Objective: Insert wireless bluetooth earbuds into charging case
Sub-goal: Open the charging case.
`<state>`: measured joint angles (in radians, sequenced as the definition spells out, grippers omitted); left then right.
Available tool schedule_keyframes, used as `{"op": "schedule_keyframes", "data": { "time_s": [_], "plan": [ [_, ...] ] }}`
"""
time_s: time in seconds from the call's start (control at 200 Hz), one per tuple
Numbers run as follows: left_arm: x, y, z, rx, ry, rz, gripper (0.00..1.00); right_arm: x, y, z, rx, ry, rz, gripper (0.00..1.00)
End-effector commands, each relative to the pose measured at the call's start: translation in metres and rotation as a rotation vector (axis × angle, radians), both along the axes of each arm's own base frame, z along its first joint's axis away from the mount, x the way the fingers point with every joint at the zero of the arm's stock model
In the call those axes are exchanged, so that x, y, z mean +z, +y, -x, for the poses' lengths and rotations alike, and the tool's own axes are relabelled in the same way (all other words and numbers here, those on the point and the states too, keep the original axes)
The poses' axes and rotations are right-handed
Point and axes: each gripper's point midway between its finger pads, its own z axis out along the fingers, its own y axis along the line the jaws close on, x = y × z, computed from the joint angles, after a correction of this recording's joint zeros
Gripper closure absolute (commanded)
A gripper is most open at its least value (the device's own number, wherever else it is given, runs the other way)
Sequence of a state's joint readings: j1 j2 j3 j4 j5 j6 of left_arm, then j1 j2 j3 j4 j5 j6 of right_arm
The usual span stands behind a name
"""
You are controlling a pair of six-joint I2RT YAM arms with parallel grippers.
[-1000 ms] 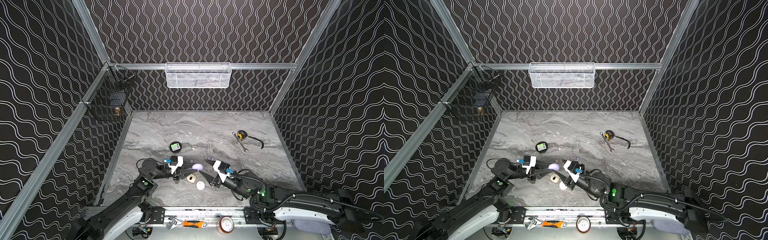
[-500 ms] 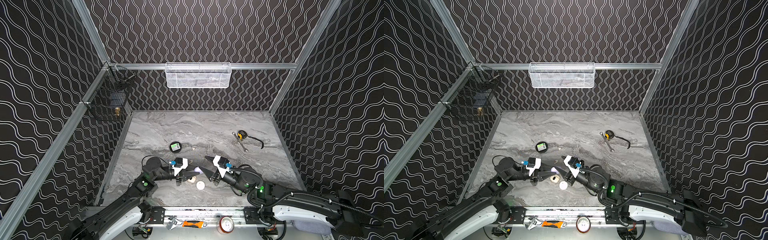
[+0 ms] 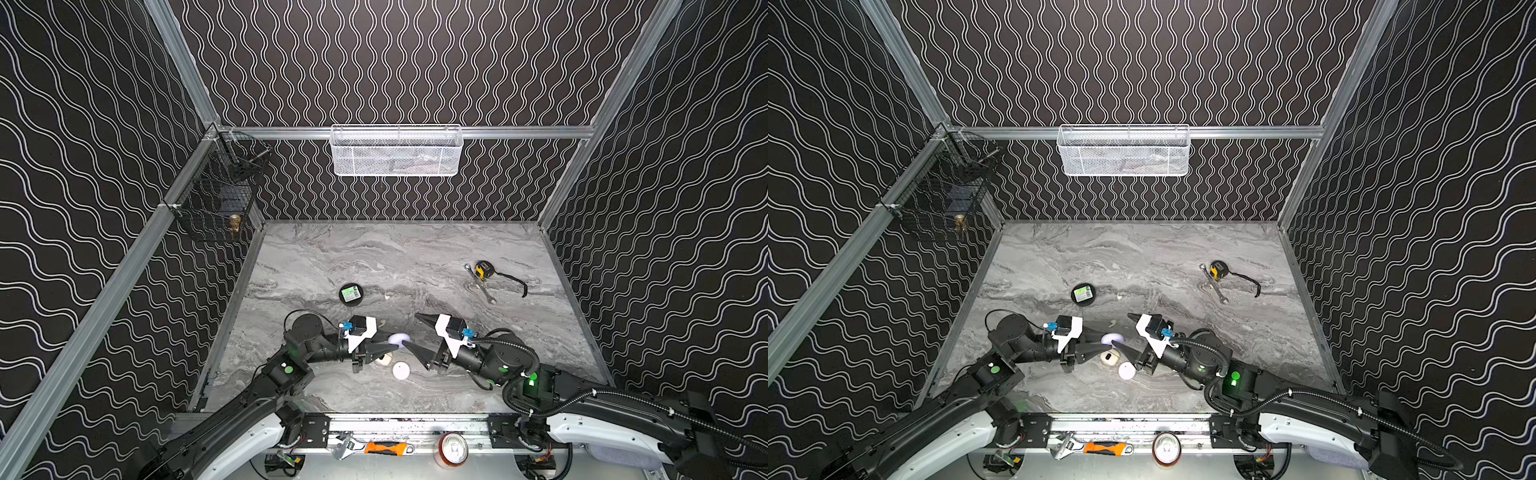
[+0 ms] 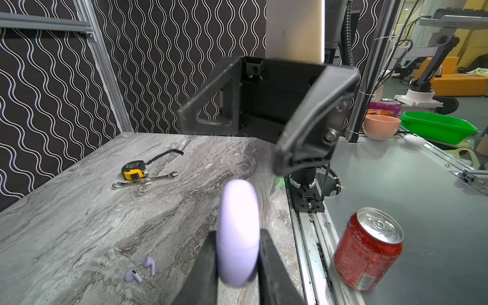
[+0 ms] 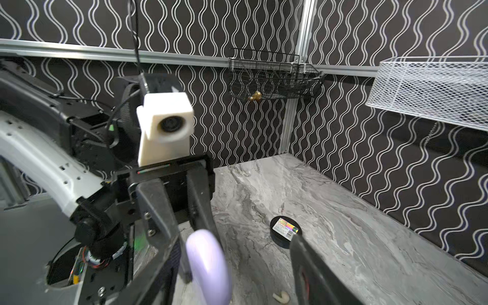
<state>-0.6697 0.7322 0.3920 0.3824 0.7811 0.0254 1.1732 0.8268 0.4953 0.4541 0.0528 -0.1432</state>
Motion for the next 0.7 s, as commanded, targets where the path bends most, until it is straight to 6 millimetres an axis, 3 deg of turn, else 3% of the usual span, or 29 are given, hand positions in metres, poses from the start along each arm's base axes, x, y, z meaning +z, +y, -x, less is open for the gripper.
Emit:
{"op": "schedule_keyframes", "data": {
  "time_s": [0.0,0.165,0.415,0.696],
  "plan": [
    [0.004,0.001,0.002,-0.003,-0.012,0.004,1.00,-0.006,0.005,0.008,0.052,-0.003,0.011,0.32],
    [0.006,-0.001,0.007,-0.041,-0.009,0.013,1.00,-0.016,0.012,-0.006,-0.006,0.035,0.053,0.34],
    [0.003,-0.002,0.006,-0.046,-0.008,0.006,1.00,-0.005,0.006,-0.019,-0.086,0.026,0.021,0.38],
    [0.007,-0.001,0.011,-0.068,-0.025,0.015,1.00,-0.006,0.003,-0.035,-0.145,0.044,0.022,0.43]
  ]
}}
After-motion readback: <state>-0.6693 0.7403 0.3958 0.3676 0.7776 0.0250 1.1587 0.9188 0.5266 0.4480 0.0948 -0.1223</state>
